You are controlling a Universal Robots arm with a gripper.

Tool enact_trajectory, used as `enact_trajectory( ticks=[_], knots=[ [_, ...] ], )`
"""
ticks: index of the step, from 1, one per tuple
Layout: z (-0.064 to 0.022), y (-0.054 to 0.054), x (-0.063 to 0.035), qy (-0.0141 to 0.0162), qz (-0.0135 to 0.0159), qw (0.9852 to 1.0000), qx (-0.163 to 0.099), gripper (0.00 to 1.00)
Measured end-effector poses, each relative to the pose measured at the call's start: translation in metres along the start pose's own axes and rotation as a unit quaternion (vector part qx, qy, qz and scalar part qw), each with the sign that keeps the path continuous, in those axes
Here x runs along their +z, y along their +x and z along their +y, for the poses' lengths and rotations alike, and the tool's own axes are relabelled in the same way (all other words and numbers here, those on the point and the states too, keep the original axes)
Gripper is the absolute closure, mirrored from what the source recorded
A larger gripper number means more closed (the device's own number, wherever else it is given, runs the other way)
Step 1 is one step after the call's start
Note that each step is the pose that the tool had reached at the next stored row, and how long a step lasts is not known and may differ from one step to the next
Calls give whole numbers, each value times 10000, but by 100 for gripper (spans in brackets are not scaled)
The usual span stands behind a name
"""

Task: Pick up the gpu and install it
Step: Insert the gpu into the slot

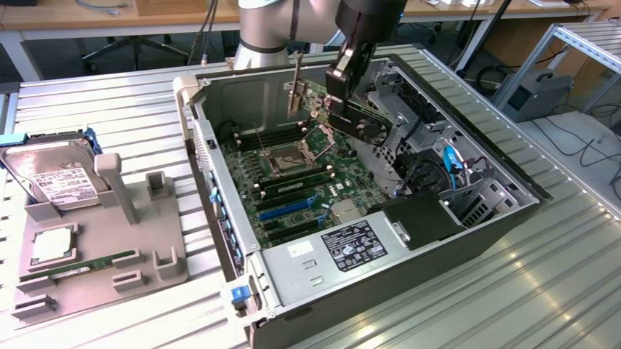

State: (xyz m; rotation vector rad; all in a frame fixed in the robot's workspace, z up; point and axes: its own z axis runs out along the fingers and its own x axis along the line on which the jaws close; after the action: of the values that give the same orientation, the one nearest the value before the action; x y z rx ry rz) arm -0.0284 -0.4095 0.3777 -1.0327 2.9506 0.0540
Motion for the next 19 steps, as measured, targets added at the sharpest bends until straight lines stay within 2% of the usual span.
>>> enact_trajectory(
  ticks=[19],
  knots=[
    [0, 0, 0, -5, 6, 9998, -205, 73]
  ],
)
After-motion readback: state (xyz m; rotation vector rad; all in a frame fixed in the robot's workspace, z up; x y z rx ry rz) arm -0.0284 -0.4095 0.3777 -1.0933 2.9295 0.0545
